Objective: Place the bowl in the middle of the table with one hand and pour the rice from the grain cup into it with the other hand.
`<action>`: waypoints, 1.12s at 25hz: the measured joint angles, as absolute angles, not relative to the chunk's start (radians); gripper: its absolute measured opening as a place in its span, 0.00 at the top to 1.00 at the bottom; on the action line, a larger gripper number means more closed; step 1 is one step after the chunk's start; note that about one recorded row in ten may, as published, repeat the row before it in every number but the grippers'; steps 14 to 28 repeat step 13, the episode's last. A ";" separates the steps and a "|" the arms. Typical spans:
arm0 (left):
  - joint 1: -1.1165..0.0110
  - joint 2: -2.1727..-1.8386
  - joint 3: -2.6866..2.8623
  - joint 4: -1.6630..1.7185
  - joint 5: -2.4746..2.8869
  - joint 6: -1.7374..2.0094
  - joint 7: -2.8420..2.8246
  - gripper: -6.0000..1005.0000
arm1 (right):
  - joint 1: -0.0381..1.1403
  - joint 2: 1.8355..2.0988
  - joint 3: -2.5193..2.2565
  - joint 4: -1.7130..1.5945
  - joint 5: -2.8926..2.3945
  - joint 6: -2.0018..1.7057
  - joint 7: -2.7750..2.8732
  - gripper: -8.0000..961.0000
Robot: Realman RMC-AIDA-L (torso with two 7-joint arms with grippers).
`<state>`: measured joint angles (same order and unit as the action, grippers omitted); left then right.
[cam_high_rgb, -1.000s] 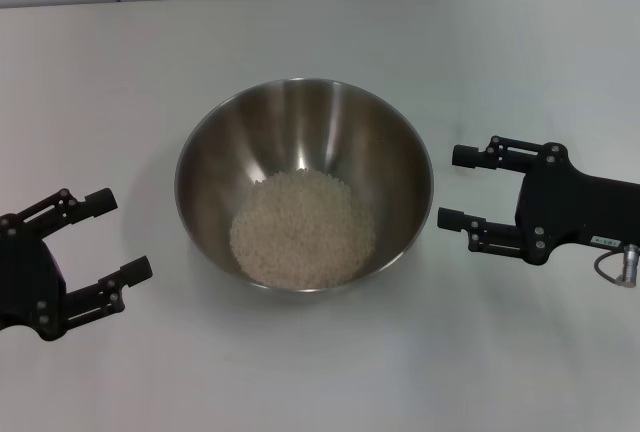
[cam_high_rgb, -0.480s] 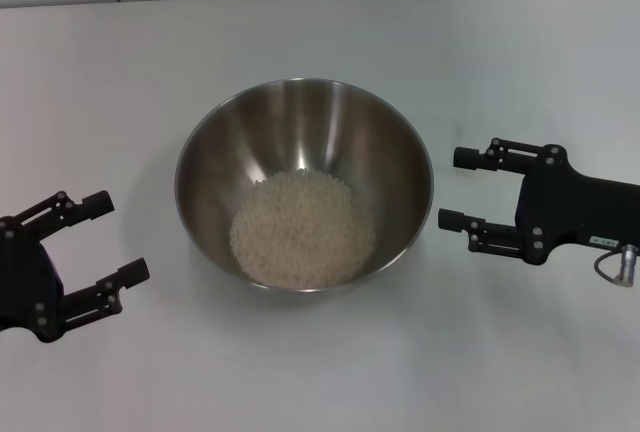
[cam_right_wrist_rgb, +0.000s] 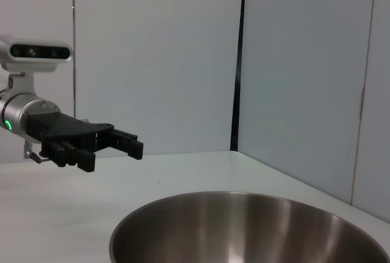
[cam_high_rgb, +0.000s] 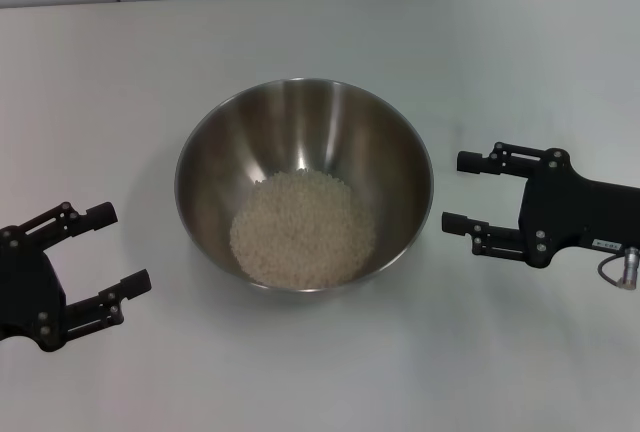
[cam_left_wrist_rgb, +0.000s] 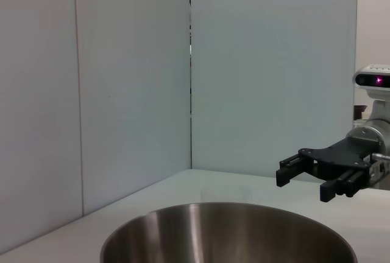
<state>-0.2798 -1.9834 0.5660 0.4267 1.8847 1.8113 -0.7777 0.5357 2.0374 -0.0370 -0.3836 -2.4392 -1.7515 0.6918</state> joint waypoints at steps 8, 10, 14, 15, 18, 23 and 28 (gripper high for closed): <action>-0.279 -1.983 0.566 0.427 1.885 1.811 -0.778 0.22 | 0.535 2.039 -0.037 -0.384 -2.439 -1.750 0.692 0.28; -0.279 -1.983 0.566 0.426 1.885 1.811 -0.778 0.22 | 0.536 2.039 -0.037 -0.383 -2.439 -1.750 0.692 0.28; -0.279 -1.983 0.566 0.426 1.885 1.811 -0.778 0.22 | 0.536 2.039 -0.037 -0.384 -2.439 -1.750 0.692 0.28; -0.279 -1.983 0.566 0.426 1.885 1.811 -0.778 0.22 | 0.536 2.039 -0.037 -0.384 -2.439 -1.750 0.692 0.28; -0.279 -1.983 0.566 0.426 1.885 1.811 -0.778 0.22 | 0.536 2.039 -0.037 -0.384 -2.439 -1.750 0.692 0.28; -0.279 -1.983 0.566 0.426 1.885 1.811 -0.778 0.22 | 0.536 2.039 -0.037 -0.384 -2.439 -1.750 0.692 0.28; -0.279 -1.983 0.566 0.426 1.885 1.811 -0.778 0.22 | 0.536 2.039 -0.037 -0.384 -2.439 -1.750 0.692 0.28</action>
